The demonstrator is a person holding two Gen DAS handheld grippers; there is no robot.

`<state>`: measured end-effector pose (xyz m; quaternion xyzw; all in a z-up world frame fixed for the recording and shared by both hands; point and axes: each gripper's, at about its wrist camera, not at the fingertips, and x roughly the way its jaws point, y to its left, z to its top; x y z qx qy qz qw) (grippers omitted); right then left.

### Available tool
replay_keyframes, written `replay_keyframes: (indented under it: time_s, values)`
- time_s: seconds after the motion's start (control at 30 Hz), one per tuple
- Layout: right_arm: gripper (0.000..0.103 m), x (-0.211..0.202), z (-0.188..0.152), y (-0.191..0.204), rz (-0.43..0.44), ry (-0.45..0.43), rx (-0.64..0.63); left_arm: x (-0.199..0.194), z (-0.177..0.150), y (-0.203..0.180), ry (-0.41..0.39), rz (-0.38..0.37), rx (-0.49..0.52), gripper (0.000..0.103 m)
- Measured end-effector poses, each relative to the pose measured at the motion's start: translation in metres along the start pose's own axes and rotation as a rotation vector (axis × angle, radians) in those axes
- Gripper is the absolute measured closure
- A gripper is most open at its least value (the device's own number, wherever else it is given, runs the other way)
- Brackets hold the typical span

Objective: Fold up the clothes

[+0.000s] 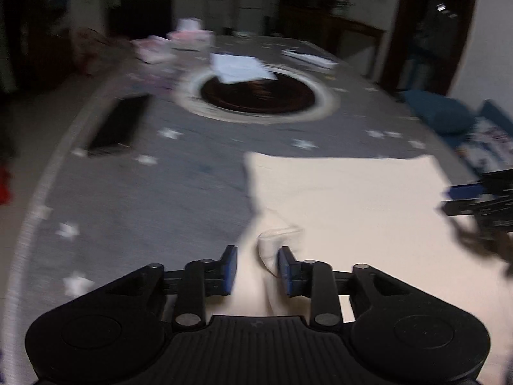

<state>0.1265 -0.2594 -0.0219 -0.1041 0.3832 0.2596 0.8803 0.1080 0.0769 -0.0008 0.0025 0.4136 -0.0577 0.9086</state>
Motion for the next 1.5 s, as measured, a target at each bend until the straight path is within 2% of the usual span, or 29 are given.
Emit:
replay_keyframes:
  time_s: [0.03,0.23,0.37,0.47,0.53,0.6,0.63,0.83,0.93,1.07,1.1,1.17,1.2,1.27,1.4,1.5]
  values:
    - [0.067,0.002,0.002,-0.002,-0.008,-0.002,0.005,0.002,0.004,0.003,0.0,0.027,-0.011,0.071]
    - [0.067,0.014,0.014,-0.018,-0.071,-0.011,0.064,0.012,0.033,-0.017,-0.054,-0.042,0.032,0.071]
    - [0.068,0.022,0.02,-0.03,-0.122,-0.01,0.102,0.04,0.047,-0.024,-0.04,-0.031,0.045,0.071]
    - [0.07,0.028,0.022,-0.036,-0.118,0.003,0.12,0.062,0.053,-0.02,-0.016,-0.014,0.032,0.071]
    - [0.082,0.031,0.024,-0.037,-0.113,0.005,0.11,0.07,0.053,-0.016,-0.005,-0.025,0.018,0.074]
    - [0.09,0.034,0.029,-0.036,-0.118,0.005,0.092,0.074,0.053,-0.014,-0.009,-0.039,0.018,0.091]
    - [0.093,0.037,0.034,-0.036,-0.124,0.004,0.078,0.076,0.054,-0.014,-0.019,-0.031,0.026,0.093]
    - [0.094,0.059,0.051,-0.035,-0.16,-0.019,0.03,0.083,0.061,-0.008,-0.043,0.016,0.041,0.095]
    - [0.091,0.063,0.058,-0.034,-0.162,-0.02,0.024,0.082,0.064,-0.002,-0.044,0.008,0.021,0.091]
    - [0.087,0.045,0.057,-0.027,-0.153,-0.041,0.02,0.061,0.06,0.002,-0.075,-0.002,0.009,0.084]
    - [0.084,0.039,0.056,-0.024,-0.141,-0.047,0.017,0.055,0.058,0.002,-0.084,-0.007,0.006,0.081]
    - [0.071,0.026,0.052,-0.016,-0.118,-0.056,0.012,0.04,0.052,0.003,-0.098,-0.025,0.005,0.076]
    - [0.066,0.022,0.049,-0.011,-0.105,-0.055,0.01,0.032,0.047,0.001,-0.103,-0.032,0.017,0.075]
    - [0.066,0.016,0.039,0.0,-0.079,-0.05,0.005,0.016,0.036,-0.005,-0.114,-0.059,0.049,0.072]
    - [0.057,0.004,0.02,0.021,-0.028,-0.04,-0.003,-0.003,0.009,-0.026,-0.095,-0.124,0.124,0.066]
    - [0.053,-0.004,0.006,0.037,0.011,-0.032,-0.009,-0.004,-0.005,-0.044,-0.089,-0.107,0.205,0.059]
